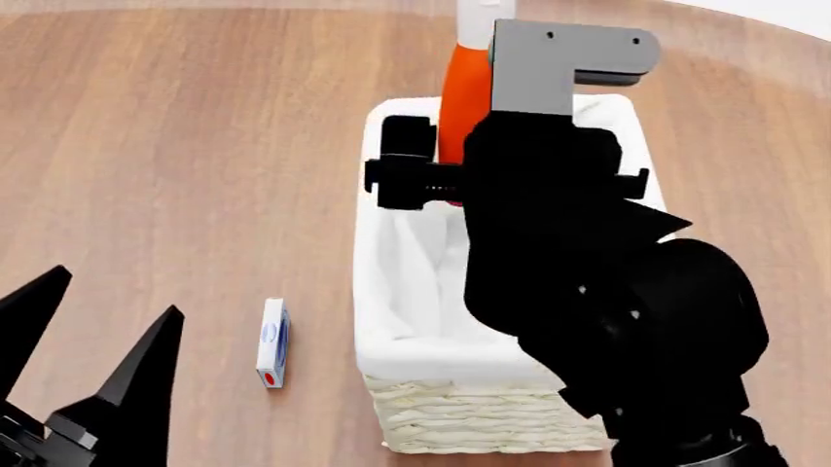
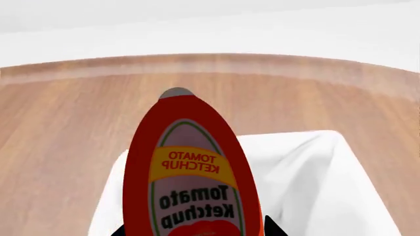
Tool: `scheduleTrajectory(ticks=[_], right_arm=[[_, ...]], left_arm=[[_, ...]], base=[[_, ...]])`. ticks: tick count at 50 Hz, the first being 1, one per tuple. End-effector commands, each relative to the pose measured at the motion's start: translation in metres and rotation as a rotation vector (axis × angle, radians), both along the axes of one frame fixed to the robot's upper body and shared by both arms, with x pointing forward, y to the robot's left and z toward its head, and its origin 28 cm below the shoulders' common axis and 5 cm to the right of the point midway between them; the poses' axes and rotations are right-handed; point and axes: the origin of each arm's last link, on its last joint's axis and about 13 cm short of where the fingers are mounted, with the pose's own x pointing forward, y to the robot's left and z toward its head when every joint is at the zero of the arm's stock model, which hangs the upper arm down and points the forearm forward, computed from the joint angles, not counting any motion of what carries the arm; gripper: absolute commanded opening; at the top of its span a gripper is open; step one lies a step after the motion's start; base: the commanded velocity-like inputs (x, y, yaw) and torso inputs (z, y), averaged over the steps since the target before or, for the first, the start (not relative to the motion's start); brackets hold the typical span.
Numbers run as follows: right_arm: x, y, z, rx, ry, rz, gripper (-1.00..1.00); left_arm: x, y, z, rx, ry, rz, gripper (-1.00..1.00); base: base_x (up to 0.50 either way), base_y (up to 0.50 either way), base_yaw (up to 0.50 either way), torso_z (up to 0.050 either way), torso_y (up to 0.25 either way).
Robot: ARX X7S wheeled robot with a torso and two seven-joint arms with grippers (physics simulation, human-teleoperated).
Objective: Pick up the ketchup, and put it in the basket.
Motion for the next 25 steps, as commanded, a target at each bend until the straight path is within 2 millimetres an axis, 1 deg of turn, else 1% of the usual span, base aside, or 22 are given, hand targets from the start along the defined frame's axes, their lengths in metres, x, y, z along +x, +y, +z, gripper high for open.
scheduleTrajectory(ticks=[1, 8, 12, 14, 25], right_arm=[[0.008, 0.007, 0.012, 0.027, 0.177, -0.011, -1.0], [0.012, 0.009, 0.016, 0.002, 0.21, -0.004, -1.0], [0.014, 0.011, 0.015, -0.004, 0.229, 0.001, -1.0], [0.016, 0.012, 0.014, -0.04, 0.261, -0.015, -1.0], [0.027, 0.009, 0.012, -0.062, 0.289, -0.037, -1.0]], left_arm=[[-0.004, 0.002, -0.006, -0.024, 0.003, 0.011, 1.0], [-0.005, 0.003, -0.005, -0.032, 0.001, 0.011, 1.0], [-0.004, 0.004, -0.005, -0.039, 0.005, 0.013, 1.0], [-0.004, 0.003, -0.005, -0.04, 0.006, 0.011, 1.0], [-0.004, 0.003, -0.005, -0.045, 0.011, 0.001, 1.0]], base=[[0.0, 0.0, 0.0, 0.0, 0.0], [0.0, 0.0, 0.0, 0.0, 0.0], [0.0, 0.0, 0.0, 0.0, 0.003], [0.0, 0.0, 0.0, 0.0, 0.0], [0.0, 0.0, 0.0, 0.0, 0.0]])
